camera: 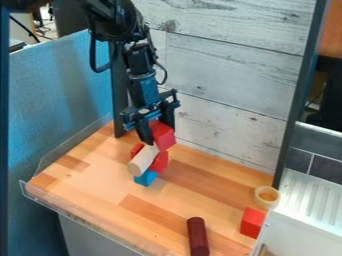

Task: Put red block on top of the pile

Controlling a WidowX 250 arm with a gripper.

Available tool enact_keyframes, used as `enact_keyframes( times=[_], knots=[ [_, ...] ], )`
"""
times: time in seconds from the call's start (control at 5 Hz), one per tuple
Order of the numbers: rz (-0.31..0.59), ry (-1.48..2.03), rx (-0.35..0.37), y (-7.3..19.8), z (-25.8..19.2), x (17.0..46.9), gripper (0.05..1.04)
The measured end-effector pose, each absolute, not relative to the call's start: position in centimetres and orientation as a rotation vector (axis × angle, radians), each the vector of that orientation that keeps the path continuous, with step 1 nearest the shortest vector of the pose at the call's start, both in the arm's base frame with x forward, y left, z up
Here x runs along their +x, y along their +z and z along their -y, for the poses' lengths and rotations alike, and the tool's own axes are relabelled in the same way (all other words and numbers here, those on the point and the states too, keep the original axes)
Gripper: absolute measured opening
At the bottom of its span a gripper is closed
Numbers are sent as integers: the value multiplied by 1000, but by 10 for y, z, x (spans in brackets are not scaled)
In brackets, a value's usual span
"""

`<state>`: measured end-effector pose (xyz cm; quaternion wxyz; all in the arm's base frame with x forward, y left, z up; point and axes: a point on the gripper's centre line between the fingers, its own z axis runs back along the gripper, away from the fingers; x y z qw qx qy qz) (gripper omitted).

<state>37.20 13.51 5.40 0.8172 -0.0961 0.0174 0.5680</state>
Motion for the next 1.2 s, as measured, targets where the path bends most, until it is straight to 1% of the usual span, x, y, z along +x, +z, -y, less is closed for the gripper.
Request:
enact_keyframes(
  times=[0.4, 0.6, 0.8, 1.2],
  knots=[
    [-115, 1415, -195, 39, -142, 389, 614],
    [-137, 1468, -181, 30, -145, 394, 614],
    [-116, 1513, -160, 30, -149, 395, 614],
    [-86, 1547, -77, 20, -143, 391, 614]
  ],
)
